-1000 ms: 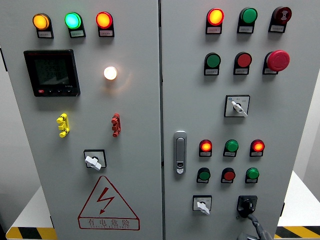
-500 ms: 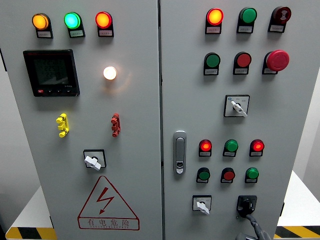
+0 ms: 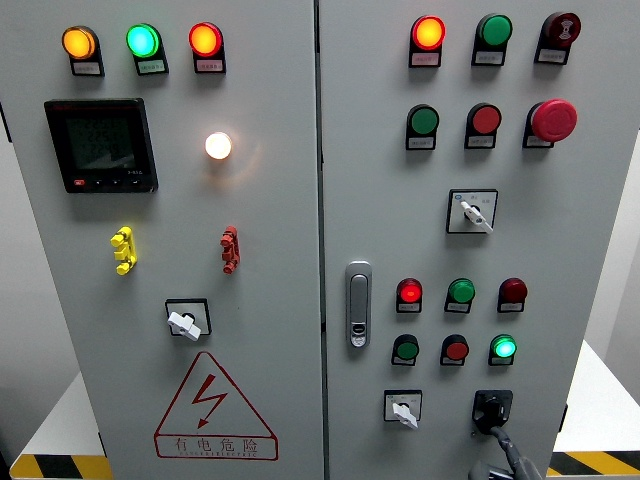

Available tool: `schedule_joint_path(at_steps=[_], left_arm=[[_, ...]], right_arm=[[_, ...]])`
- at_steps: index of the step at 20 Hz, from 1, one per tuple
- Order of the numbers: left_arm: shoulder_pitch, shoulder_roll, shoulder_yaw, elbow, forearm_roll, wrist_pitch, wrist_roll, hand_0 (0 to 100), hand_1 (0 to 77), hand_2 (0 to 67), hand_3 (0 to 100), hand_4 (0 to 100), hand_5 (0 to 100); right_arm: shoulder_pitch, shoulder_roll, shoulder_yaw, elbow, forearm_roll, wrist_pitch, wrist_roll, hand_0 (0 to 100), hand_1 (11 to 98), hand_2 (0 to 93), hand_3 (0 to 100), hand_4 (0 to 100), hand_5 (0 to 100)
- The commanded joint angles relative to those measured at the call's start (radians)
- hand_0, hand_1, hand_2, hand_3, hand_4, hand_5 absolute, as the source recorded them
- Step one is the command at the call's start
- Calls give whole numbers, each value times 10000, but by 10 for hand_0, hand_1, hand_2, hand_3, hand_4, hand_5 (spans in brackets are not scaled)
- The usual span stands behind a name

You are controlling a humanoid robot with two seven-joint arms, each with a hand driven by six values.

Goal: Trip black knob to open circuit
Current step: 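Grip the black rotary knob with the right hand and twist it, then release the black knob and lower the right hand away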

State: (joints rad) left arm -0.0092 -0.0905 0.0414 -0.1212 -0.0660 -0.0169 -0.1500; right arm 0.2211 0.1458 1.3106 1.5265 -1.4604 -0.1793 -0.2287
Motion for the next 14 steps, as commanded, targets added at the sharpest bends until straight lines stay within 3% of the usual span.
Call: schedule_joint_path(at_steps=[1,11,14], left_arm=[[0,0,0,0,0,0,-3,0,31,128,214,67,16],[0,0,0,0,0,0,-3,0,33,128,214,67,16],[0,0,0,0,0,0,12,0,33,128,214,67,16]], right_arm=[[-17,0,10,-17,-14,-17,17,1000,903,72,967,1000,1000],[-48,15,102,-32,-14,-78,32,1000,896,73,965,1000,1000],[-63,-31,148,-32,-14,-94,32,1000,894,73,965,1000,1000]])
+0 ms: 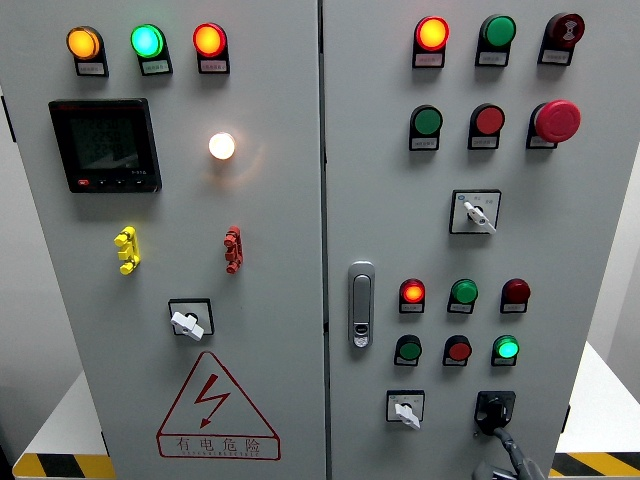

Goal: Trip black knob to open circuit
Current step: 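Release the black knob and lower the right hand away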

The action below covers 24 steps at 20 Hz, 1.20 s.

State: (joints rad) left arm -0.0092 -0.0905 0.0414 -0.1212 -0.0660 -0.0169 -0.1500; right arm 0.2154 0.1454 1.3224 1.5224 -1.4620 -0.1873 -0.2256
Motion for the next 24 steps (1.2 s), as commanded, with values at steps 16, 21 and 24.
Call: schedule_joint_path(at_steps=[16,21,24], left_arm=[[0,0,0,0,0,0,-3,0,33,128,214,67,16],[0,0,0,0,0,0,-3,0,32,128,214,67,16],[0,0,0,0,0,0,-3,0,32,128,214,67,16]], right_arm=[[-603,-258,229,206,-14,-45,78,1000,870,72,968,1000,1000],[-1171,-90,229,606,-121,-29,308,1000,539,116,849,826,1000],[-1371,-43,214,760,-381,-45,339,1000,515,119,615,558,827]])
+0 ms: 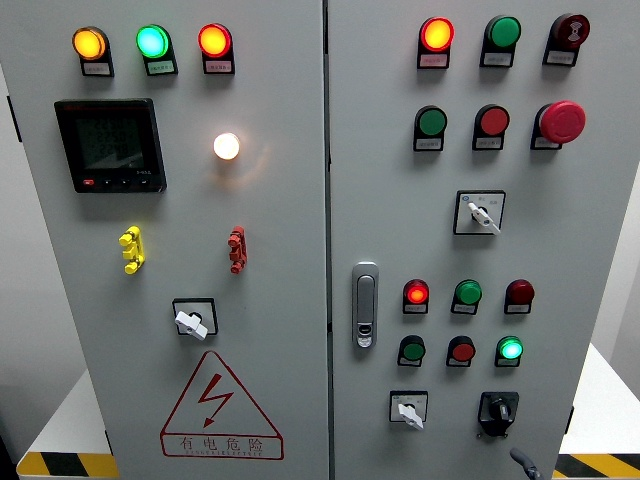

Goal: Trip black knob to open circuit

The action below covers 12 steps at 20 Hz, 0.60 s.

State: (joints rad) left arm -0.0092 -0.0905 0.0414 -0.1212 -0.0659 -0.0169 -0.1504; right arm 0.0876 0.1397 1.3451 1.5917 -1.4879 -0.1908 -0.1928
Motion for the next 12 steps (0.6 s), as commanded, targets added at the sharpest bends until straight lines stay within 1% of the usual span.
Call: schedule_joint_path(at_steps=[1,2,3,4,7,10,11,12], left_arm=[[0,0,0,0,0,0,1,0,32,128,214,67,16],[0,0,0,0,0,0,1,0,32,128,214,67,16],[0,0,0,0,0,0,1,0,32,128,214,67,16],[0,0,0,0,0,0,16,0,32,128,214,67,16],[0,0,0,0,0,0,16,0,32,129,214,67,16],[-15,0,0,0,0,0,1,0,32,129,214,67,16],[-15,0,0,0,0,0,1,0,32,129,214,67,16],[-15,0,0,0,0,0,1,0,32,129,214,67,16]], right_arm=[[-94,14,-14,67,-139,-9,11,1000,503,92,540,486,755],[-94,14,-29,67,-139,-9,11,1000,490,70,484,440,708],[-94,14,-29,67,-154,-9,11,1000,481,75,452,412,685],[-109,29,-29,82,-170,-9,11,1000,477,82,407,375,637],[-109,29,-14,159,-185,-9,11,1000,468,86,360,335,563],[-216,14,2,220,-445,-9,11,1000,463,88,345,321,533],[-262,14,17,251,-446,-9,11,1000,464,88,344,319,526],[-323,29,17,327,-446,-9,11,1000,463,88,341,315,518]])
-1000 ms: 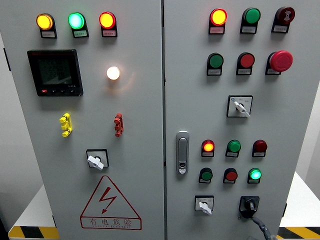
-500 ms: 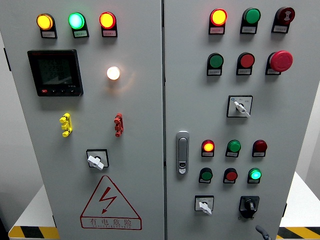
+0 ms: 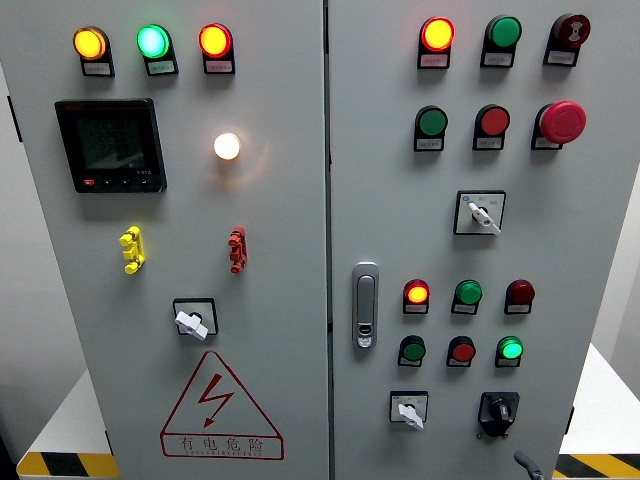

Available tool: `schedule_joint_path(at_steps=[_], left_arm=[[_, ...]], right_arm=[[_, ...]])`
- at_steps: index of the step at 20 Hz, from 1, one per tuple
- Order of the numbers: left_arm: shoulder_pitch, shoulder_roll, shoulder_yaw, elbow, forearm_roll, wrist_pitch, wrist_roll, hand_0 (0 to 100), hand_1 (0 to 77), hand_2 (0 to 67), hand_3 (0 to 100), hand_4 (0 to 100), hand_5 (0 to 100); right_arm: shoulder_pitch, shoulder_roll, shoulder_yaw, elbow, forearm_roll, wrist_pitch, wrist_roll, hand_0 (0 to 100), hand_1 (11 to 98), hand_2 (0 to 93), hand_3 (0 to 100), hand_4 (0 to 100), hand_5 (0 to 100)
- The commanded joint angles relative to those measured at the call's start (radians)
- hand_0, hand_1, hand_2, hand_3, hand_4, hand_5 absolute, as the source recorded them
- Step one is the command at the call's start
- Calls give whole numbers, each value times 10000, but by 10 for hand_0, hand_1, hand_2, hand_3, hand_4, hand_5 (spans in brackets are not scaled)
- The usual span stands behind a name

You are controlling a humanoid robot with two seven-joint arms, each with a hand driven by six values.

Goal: Trip black knob to open circuit

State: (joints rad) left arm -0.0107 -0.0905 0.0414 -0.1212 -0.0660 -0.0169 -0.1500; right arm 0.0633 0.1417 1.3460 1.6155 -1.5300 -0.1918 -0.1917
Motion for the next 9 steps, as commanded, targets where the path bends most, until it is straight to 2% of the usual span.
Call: schedule_joint_path(at_steps=[1,2,3,9], left_arm=[[15,0,0,0,0,0,-3,0,32,129,214,67,16],[15,15,0,0,0,0,-3,0,31,129,214,67,16],[15,15,0,0,0,0,-3,0,31,129,214,67,16],[15,0,0,0,0,0,-3,0,31,129,214,67,16]], right_arm=[[-96,10,8,135,-24,0,-1,1000,462,88,335,314,514],[-111,-5,23,136,-24,0,-1,1000,463,89,332,313,511],[-126,10,23,136,-24,0,15,1000,464,89,329,311,502],[-142,-5,38,136,-24,0,45,993,450,92,321,307,487]])
